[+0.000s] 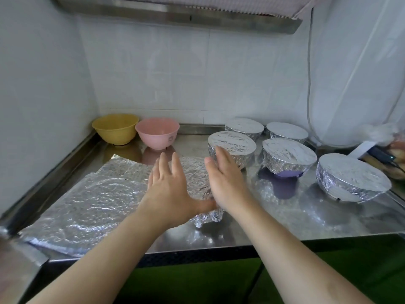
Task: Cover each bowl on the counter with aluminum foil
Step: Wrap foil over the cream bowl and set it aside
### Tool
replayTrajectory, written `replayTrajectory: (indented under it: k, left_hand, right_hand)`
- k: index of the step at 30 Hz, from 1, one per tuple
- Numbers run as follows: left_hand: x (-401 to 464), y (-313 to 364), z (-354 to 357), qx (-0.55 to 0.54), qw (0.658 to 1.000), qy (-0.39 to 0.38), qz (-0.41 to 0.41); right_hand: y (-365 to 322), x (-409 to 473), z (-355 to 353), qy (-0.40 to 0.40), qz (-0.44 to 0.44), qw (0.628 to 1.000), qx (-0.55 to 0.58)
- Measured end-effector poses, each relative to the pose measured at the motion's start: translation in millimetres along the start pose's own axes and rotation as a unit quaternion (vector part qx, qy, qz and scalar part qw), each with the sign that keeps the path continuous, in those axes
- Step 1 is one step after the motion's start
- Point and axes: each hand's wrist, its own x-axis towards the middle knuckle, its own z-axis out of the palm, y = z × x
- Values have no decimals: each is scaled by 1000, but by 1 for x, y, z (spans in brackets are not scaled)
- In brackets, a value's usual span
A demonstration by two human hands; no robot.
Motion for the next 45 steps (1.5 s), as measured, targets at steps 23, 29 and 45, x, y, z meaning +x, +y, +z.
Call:
replayTrajectory:
  k: [23, 29, 45]
  left_hand:
    - [5, -35, 22, -162, 983, 64, 55]
    - [-1, -38, 7, -149, 986, -15, 76]
    - [-7, -43, 11, -138, 986, 4, 94]
  right_hand:
    - [22, -29, 16, 3, -14, 1000, 15]
    - [23, -43, 0, 6, -22, 999, -27]
    - [-11, 27, -2, -151, -80, 956, -237]
